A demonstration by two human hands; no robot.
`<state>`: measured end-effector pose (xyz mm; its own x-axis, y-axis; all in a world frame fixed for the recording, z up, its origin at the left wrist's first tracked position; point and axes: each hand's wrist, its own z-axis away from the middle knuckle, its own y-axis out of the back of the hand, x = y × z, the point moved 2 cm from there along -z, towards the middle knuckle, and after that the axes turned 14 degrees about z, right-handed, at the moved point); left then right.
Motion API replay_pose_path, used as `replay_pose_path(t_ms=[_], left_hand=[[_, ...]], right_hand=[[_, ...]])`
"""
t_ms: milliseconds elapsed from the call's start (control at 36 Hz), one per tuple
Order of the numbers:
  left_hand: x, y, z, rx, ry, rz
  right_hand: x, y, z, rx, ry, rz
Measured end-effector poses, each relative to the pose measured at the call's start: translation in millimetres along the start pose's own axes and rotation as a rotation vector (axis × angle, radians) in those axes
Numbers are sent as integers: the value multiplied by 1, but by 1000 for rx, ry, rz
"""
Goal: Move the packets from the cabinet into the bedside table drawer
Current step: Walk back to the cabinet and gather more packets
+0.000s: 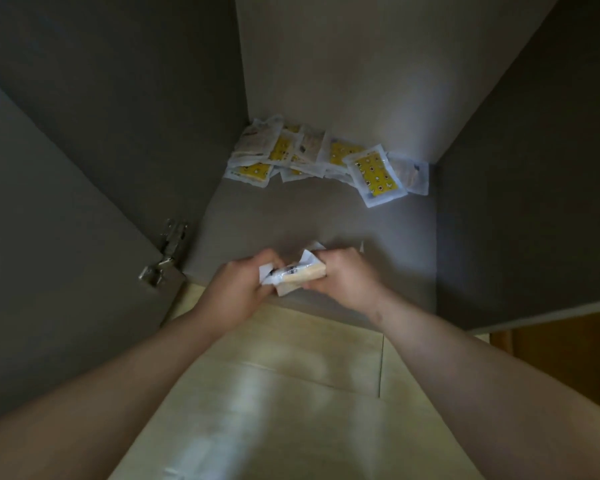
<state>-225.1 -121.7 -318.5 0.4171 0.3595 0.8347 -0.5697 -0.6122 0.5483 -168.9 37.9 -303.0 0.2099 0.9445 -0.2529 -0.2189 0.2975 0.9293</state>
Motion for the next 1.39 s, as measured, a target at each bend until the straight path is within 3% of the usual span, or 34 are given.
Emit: replay_pose_path(t_ms=[139,361,500,667,750,889,1028,1222,1389], left_hand=[[47,29,20,-44,140,101],[182,102,59,-96,435,467],[276,160,89,-13,589,723],[368,249,134,228,637,670],[417,290,155,447,624,688],[487,346,197,762,615,699],[547,394,265,1064,594,719],[589,426,393,1240,584,896],[622,431,540,1564,481,1108]], right_hand=[[-22,31,35,-103,-73,-103],[-69,153,132,-206,-153,-261],[-109,242,181,-275,-151,-423],[-157,345,225,-370,-200,-614],[-185,396,240,-381,-154,-726],[-248,473,252,-451,43,-883],[-345,531,286,-595,355,-785],[-471,539,370,-845,653,-664],[-571,501,463,-925,681,-684]])
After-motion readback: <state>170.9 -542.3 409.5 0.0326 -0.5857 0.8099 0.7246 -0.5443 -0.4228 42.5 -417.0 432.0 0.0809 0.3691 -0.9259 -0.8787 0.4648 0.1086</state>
